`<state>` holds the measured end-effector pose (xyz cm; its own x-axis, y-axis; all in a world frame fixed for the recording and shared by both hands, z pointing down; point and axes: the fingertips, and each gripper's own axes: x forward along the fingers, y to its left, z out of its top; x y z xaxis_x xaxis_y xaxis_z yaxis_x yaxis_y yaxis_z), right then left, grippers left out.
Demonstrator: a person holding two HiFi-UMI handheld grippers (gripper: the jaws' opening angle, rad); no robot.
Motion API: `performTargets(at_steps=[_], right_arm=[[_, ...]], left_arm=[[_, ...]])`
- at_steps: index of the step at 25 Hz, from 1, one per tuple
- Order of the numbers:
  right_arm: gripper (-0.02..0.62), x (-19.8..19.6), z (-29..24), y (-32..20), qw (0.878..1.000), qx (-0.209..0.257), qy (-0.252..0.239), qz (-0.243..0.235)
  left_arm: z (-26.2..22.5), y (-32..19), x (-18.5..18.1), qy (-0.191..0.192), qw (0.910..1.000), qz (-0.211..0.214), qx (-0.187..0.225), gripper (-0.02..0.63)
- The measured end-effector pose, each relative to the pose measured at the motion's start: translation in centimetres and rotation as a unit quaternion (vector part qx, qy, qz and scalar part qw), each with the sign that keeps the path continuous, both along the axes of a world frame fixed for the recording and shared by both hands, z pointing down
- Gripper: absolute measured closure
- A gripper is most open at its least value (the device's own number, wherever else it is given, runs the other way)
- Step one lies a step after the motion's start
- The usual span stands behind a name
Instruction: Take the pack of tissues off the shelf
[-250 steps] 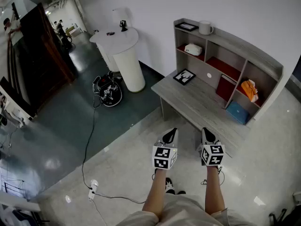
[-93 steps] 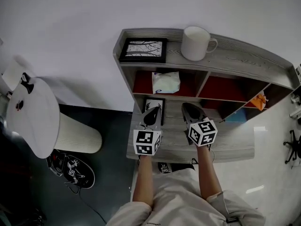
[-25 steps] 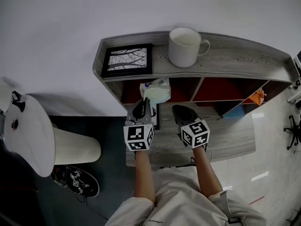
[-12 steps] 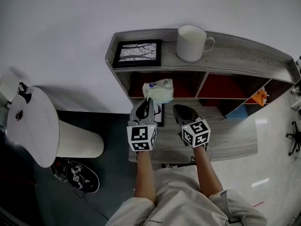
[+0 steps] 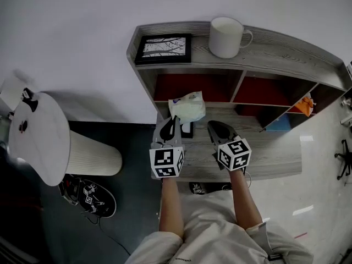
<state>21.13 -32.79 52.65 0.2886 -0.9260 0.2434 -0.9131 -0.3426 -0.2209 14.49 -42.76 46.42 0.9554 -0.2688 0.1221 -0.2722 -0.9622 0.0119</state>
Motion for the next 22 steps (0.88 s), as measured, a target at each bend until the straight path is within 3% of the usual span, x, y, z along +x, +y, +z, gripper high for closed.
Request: performTargets(at_steps=[10, 22], right_arm=[[0.578, -2.0, -1.5, -0.5, 0.998, 0.021, -0.023, -0.048], [0.578, -2.0, -2.7, 4.1, 0.997, 0.029, -0.02, -0.075]], left_arm=[[0.2, 0.8, -2.9, -0.007, 0.9991, -0.042, -0.007, 0.594], [-0.9, 5.7, -4.7, -0.005, 0.9969, -0.078, 0.0, 0.594]])
